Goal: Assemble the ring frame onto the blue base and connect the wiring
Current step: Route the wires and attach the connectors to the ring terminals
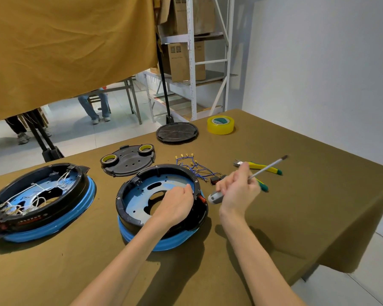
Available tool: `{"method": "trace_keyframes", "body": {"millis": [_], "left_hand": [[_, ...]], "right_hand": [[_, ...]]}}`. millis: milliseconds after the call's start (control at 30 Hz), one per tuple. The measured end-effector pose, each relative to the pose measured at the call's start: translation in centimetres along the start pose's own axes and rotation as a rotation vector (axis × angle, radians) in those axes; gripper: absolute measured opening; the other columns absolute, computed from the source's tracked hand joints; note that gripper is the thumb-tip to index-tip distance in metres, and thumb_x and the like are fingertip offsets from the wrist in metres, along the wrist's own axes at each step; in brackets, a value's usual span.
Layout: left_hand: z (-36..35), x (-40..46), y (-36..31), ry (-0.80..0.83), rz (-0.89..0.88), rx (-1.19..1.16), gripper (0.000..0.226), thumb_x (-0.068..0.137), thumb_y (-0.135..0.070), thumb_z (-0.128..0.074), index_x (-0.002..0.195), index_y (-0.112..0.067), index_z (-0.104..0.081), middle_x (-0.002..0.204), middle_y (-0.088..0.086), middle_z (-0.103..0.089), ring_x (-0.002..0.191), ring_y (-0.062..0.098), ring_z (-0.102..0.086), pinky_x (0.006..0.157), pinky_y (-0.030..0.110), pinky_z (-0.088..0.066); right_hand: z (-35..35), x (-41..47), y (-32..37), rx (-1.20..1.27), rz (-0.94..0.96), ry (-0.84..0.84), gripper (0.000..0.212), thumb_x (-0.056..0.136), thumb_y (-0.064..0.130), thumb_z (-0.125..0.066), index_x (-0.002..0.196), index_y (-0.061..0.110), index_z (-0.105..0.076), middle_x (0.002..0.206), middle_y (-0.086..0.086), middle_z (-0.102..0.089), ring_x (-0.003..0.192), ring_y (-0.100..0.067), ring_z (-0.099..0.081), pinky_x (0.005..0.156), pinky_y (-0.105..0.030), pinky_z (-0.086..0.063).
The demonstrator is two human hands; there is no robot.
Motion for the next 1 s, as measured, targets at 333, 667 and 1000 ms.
{"method": "trace_keyframes", "body": {"millis": [333, 667, 1000], "left_hand": [[0.4, -0.2, 0.3, 0.002, -0.016, -0.068, 0.037, 0.108, -0.033, -0.031, 0.077, -0.015, -0.039, 0.070, 0.002, -0.037, 0.064, 0.018, -0.036, 0.061, 0.034, -0.026], [0.4, -0.5, 0.3, -0.026, -0.043, -0.038, 0.041, 0.110, -0.033, -0.033, 0.074, -0.014, -0.041, 0.067, 0.000, -0.041, 0.061, 0.016, -0.038, 0.058, 0.032, -0.029], [0.4, -0.7, 0.2, -0.037, -0.048, -0.042, 0.038, 0.107, -0.026, -0.038, 0.070, -0.017, -0.042, 0.064, -0.002, -0.041, 0.057, 0.013, -0.038, 0.055, 0.029, -0.028]], "right_hand": [[-1.2, -0.6, -0.4, -0.023, 0.001, -0.005, 0.062, 0.109, 0.027, -0.047, 0.048, 0.019, -0.039, 0.042, 0.000, -0.033, 0.035, -0.016, -0.032, 0.041, -0.027, -0.031], [-0.7, -0.1, -0.7, -0.031, 0.000, -0.009, 0.061, 0.109, 0.028, -0.047, 0.049, 0.020, -0.041, 0.042, 0.002, -0.034, 0.035, -0.016, -0.033, 0.040, -0.026, -0.034], [-0.8, 0.1, -1.6, -0.015, -0.005, 0.002, 0.063, 0.108, 0.030, -0.048, 0.045, 0.025, -0.042, 0.042, 0.003, -0.034, 0.035, -0.016, -0.033, 0.040, -0.025, -0.033]]}}
Point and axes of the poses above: each hand's wrist, its own x-axis towards the middle knuckle, its own z-axis out of the back of the hand, y = z × x, the point moved 2 cm from there along x, towards the middle knuckle
